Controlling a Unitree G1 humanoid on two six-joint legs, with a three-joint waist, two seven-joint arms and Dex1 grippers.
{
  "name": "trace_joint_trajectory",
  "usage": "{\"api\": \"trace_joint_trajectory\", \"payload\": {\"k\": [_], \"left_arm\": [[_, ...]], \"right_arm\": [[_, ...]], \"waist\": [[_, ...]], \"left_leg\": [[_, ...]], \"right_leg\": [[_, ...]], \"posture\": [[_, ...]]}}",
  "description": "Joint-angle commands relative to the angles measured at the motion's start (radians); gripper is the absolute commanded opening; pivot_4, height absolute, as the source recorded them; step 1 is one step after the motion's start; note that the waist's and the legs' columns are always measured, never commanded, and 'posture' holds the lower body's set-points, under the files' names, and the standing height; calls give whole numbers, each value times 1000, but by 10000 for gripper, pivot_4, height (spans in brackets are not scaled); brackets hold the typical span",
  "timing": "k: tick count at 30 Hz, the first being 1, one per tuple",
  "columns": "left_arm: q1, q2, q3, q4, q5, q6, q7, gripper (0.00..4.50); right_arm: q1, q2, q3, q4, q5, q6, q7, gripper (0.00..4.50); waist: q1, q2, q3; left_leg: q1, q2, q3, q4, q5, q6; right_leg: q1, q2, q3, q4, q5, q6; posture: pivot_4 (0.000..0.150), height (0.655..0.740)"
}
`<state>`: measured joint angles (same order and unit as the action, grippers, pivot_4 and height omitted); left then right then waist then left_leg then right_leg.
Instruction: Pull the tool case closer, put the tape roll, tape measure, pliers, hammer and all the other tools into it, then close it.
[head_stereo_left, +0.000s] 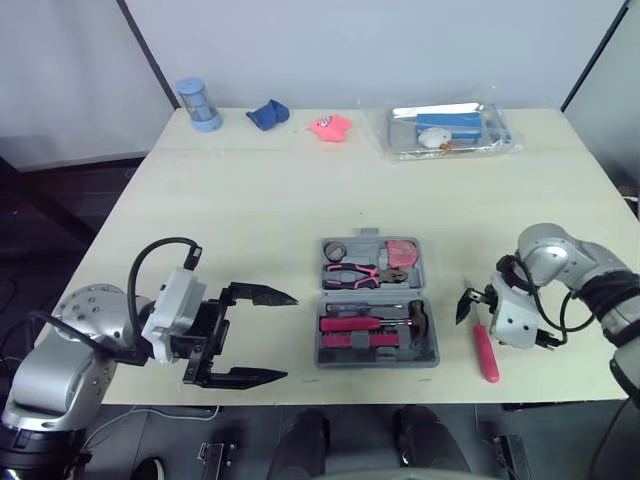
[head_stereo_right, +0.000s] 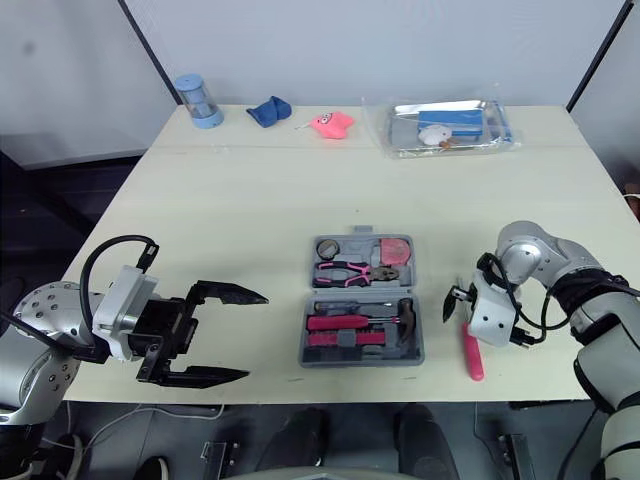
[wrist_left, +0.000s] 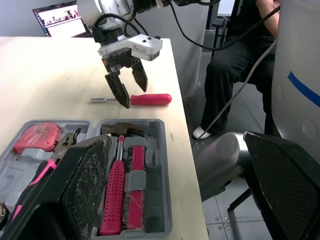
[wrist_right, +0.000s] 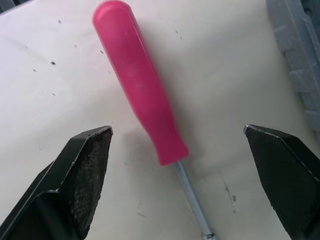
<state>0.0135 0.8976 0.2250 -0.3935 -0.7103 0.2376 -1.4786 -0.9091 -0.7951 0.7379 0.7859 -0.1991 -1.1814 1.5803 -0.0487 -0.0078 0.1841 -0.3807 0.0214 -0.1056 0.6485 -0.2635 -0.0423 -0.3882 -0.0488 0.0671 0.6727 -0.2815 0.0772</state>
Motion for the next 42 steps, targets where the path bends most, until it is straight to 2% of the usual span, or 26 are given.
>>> {"api": "trace_joint_trajectory", "payload": {"k": [1,2,3,4,5,6,10,17,20,22,24,25,40,42], "left_arm": [[-2,-7,7,-26,-15,-9,8,45000],[-2,-8,8,-25,-16,-8,9,45000],[-3,-9,9,-24,-17,-7,10,45000],[-4,-9,10,-20,-17,-6,10,45000],[-5,-9,11,-18,-16,-7,9,45000],[-7,-9,11,-16,-16,-6,8,45000],[-10,-10,10,-12,-16,-5,8,45000],[-24,-14,3,1,-15,-6,1,45000],[-28,-16,1,4,-15,-5,0,45000],[-31,-18,0,6,-15,-3,-1,45000],[-32,-19,0,7,-14,-3,-2,45000],[-33,-19,0,7,-15,-2,-2,45000],[-40,-20,-1,8,-10,-1,4,45000],[-40,-19,0,5,-12,1,5,45000]], "right_arm": [[-19,-1,9,-23,-22,-5,-4,27219],[-15,0,11,-29,-24,-2,-4,22794],[-11,-2,15,-37,-22,-2,-2,16325],[-5,-5,17,-45,-26,1,-3,11770],[-2,-8,18,-50,-35,1,-7,9277],[0,-12,19,-54,-42,2,-9,4063],[6,-19,18,-65,-55,9,-22,285],[6,-29,17,-58,-69,34,-34,285],[-6,-28,17,-70,-42,51,-16,7473],[-9,-26,20,-78,-27,43,-11,16687],[-8,-25,20,-84,-22,50,-4,27959],[-7,-25,22,-86,-21,51,-3,31548],[14,-6,38,-71,-83,77,-25,31548],[17,-6,36,-70,-83,84,-22,26462]], "waist": [[1,0,0],[1,0,0],[2,0,0],[2,0,0],[2,0,0],[2,0,0],[0,-2,-1],[-3,-2,-1],[-6,-2,-1],[-9,-2,-1],[-11,-1,0],[-12,0,0],[-18,0,0],[-18,0,0]], "left_leg": [[0,0,0,0,0,0],[0,0,0,0,0,0],[0,0,0,0,0,0],[0,0,0,0,0,0],[0,0,0,0,0,0],[0,0,0,0,0,0],[1,0,0,0,0,0],[1,0,0,1,0,0],[1,0,0,1,0,0],[1,0,0,1,0,0],[1,0,0,1,0,0],[1,0,0,1,0,0],[1,0,0,1,0,0],[1,0,0,1,0,0]], "right_leg": [[0,0,0,0,0,0],[0,0,0,0,0,0],[0,0,0,0,0,0],[0,0,0,0,0,0],[0,0,0,0,0,0],[0,0,0,0,0,0],[1,0,0,0,0,0],[1,0,0,1,0,0],[1,0,0,1,0,0],[1,0,0,1,0,0],[1,0,0,1,0,0],[1,0,0,1,0,0],[0,0,0,2,0,0],[0,0,0,2,0,0]], "posture": [[1500,7400],[1500,7400],[1500,7400],[1500,7400],[1500,7400],[1500,7400],[1500,7400],[1500,7400],[1500,7400],[1500,7400],[1500,7400],[1500,7400],[1500,7400],[1500,7400]]}}
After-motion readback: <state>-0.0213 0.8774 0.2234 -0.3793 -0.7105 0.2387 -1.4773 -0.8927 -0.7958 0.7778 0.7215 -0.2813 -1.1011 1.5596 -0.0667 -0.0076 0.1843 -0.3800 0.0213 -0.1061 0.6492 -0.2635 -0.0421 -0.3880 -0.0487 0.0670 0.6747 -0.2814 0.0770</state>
